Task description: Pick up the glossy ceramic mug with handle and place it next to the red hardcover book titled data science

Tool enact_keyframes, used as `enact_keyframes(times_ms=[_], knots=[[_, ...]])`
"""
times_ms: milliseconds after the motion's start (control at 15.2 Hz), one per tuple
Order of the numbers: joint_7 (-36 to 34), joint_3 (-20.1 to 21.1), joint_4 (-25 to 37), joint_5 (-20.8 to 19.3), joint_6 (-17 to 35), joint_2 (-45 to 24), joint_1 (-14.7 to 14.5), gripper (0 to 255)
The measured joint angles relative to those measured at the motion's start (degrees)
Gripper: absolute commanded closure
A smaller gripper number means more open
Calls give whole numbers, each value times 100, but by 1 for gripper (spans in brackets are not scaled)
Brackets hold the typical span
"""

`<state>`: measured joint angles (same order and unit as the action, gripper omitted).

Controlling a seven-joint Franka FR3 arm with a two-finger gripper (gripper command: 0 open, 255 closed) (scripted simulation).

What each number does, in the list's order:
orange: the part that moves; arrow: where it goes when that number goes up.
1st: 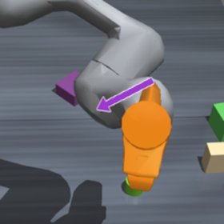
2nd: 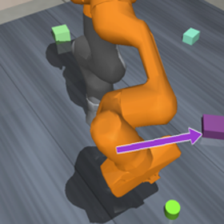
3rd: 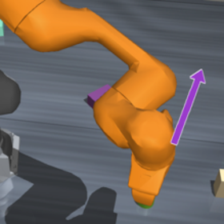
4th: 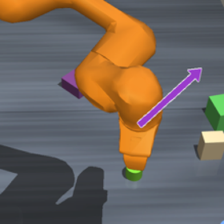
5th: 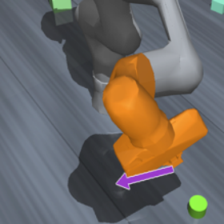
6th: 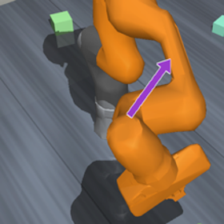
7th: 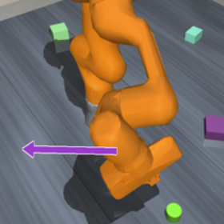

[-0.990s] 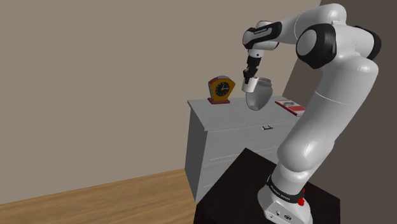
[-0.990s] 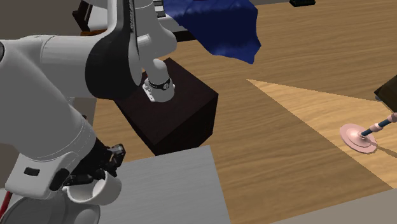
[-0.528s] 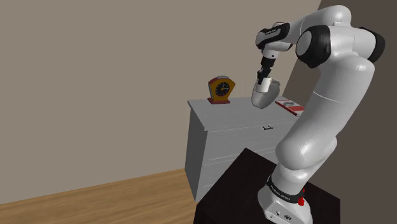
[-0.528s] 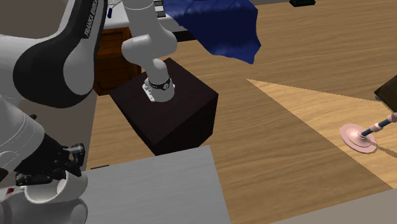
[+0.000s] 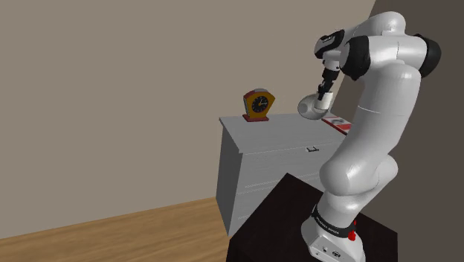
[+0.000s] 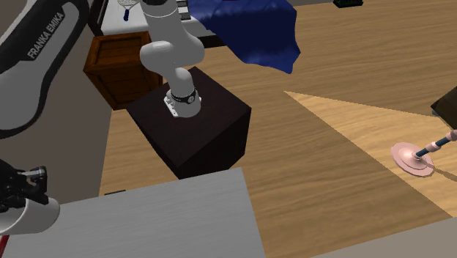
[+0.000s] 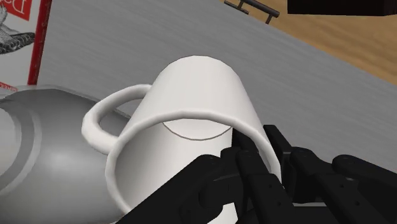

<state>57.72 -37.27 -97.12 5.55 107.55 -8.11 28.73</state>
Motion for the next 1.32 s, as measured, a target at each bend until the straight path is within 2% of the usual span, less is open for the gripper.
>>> enact_keyframes(times_ms=[264, 462, 528, 1320], knots=[[625, -170, 450, 323, -157, -413, 435, 255], [1107, -238, 990, 672, -337, -901, 874, 255], [1171, -247, 1000, 701, -325, -934, 922, 255], [1321, -200, 214, 814, 521, -1029, 903, 255]])
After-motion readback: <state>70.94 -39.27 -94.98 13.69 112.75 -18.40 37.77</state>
